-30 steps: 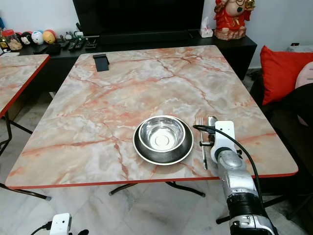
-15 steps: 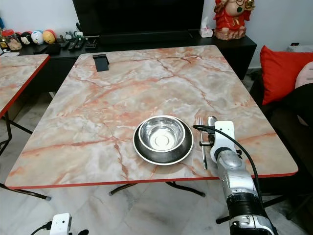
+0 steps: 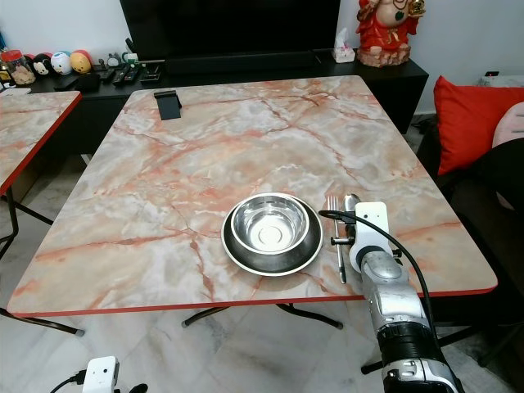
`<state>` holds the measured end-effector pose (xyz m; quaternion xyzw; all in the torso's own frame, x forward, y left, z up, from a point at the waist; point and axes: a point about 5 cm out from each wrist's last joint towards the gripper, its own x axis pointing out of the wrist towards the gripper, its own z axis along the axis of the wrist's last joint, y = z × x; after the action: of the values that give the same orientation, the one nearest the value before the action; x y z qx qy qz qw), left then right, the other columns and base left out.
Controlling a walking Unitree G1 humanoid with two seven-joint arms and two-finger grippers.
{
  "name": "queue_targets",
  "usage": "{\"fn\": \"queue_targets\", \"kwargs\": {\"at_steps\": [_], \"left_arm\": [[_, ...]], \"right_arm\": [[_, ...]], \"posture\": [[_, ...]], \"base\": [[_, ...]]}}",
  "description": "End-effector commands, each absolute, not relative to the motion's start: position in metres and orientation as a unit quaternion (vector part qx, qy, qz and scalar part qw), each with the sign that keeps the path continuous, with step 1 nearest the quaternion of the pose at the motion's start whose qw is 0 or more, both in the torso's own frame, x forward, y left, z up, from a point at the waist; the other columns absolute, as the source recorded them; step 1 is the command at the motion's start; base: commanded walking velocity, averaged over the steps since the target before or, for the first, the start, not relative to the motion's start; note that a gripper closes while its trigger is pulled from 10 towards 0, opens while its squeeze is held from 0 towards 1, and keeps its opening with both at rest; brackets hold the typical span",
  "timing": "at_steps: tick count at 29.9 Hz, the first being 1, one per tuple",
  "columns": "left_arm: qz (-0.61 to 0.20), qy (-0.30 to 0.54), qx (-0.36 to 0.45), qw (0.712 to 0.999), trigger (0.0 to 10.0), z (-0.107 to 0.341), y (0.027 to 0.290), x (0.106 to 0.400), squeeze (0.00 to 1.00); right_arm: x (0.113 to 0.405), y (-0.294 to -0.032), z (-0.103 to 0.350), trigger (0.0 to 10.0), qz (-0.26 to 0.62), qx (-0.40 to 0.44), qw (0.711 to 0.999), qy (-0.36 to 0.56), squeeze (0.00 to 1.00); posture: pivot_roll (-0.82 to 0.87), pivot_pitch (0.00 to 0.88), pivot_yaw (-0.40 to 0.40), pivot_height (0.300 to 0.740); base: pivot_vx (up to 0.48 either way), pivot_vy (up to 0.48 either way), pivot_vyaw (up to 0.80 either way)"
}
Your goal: Setting the table
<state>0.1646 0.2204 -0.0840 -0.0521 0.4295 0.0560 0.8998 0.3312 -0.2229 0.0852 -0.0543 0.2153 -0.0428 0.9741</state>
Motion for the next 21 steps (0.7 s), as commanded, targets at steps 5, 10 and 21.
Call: {"fn": "queue_targets", "kwargs": {"at_steps": [5,10,21], "left_arm": [[0.062,0.442,-0.048,0.894,10.0,-0.0856,0.2259,0.159,0.0],[0.062,0.442,-0.048,0.893,10.0,-0.0857,0.226,0.1589,0.0],[0.062,0.442,-0.048,0.894,10.0,-0.0855,0.226,0.1591,0.0]], "right_arm": [[0.3313,-0.2221,0.0812,10.0,-0.048,-0.061,0.97,0.231,0.29],[0.331,-0.2232,0.0804,10.0,-0.056,-0.061,0.969,0.233,0.29],[0.331,-0.2241,0.0796,10.0,-0.067,-0.058,0.968,0.236,0.68]], "posture": [[-0.08,0.017,0.084,0.74],[-0.08,0.019,0.085,0.74],[-0.07,0.017,0.084,0.74]], "base": [[0.0,0.0,0.0],[0.0,0.0,0.0],[0.0,0.0,0.0]]}}
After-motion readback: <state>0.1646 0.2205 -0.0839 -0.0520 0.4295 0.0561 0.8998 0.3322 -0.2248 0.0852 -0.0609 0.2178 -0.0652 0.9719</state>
